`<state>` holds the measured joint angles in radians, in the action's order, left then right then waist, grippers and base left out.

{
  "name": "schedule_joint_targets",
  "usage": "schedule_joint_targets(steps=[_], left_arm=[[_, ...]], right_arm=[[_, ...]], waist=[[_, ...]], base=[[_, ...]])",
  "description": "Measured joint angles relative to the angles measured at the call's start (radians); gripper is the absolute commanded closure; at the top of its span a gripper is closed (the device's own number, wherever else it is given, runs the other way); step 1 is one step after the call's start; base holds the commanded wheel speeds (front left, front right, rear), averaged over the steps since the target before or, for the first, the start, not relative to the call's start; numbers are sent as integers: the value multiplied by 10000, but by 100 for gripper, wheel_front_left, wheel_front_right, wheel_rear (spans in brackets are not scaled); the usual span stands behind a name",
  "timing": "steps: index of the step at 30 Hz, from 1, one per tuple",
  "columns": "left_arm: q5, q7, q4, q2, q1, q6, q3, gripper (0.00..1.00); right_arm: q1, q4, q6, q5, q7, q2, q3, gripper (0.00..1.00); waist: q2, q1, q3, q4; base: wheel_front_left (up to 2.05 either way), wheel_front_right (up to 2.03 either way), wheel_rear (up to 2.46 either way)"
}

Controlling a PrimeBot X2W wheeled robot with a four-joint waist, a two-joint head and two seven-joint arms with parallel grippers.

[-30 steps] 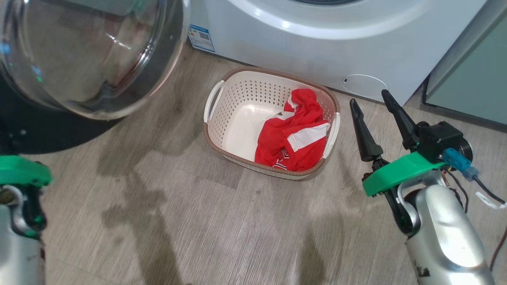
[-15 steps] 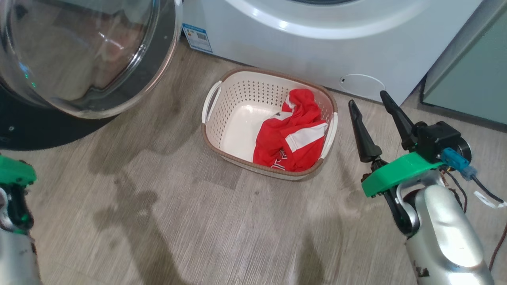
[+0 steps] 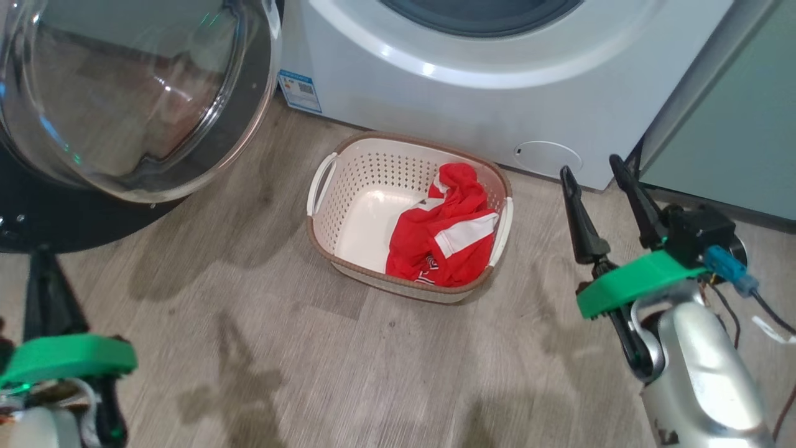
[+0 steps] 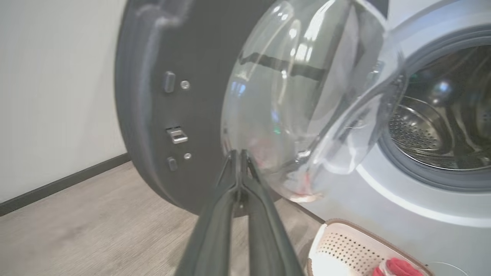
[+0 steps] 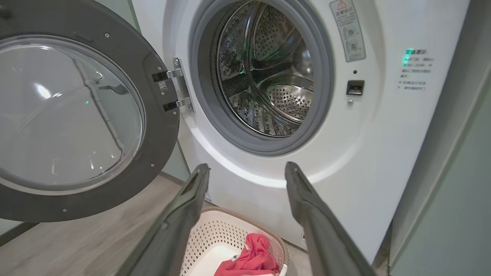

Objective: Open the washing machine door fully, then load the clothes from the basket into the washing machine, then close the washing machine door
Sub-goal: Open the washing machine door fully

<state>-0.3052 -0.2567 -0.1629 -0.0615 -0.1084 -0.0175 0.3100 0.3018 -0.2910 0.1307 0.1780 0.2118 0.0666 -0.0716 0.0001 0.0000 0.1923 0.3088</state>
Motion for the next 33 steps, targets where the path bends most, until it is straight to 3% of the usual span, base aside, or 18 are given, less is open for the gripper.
schedule_joint_targets(steps=[1, 12, 33], left_arm=[[2, 0, 236, 63, 139, 2, -159, 0], [742, 614, 1271, 146, 720, -163, -2163, 0], [1394, 1302, 1430, -138, 701, -230, -3101, 0]], right_arm=[[-93, -8, 0, 27, 15, 0, 13, 0], [-487, -117, 0, 73, 188, -46, 59, 0], [-1470, 487, 0, 253, 309, -100, 332, 0]], waist=[[0, 0, -35, -29], [0, 0, -443, -638], [0, 0, -801, -3046]], base=[[0, 0, 0], [0, 0, 0], [0, 0, 0]])
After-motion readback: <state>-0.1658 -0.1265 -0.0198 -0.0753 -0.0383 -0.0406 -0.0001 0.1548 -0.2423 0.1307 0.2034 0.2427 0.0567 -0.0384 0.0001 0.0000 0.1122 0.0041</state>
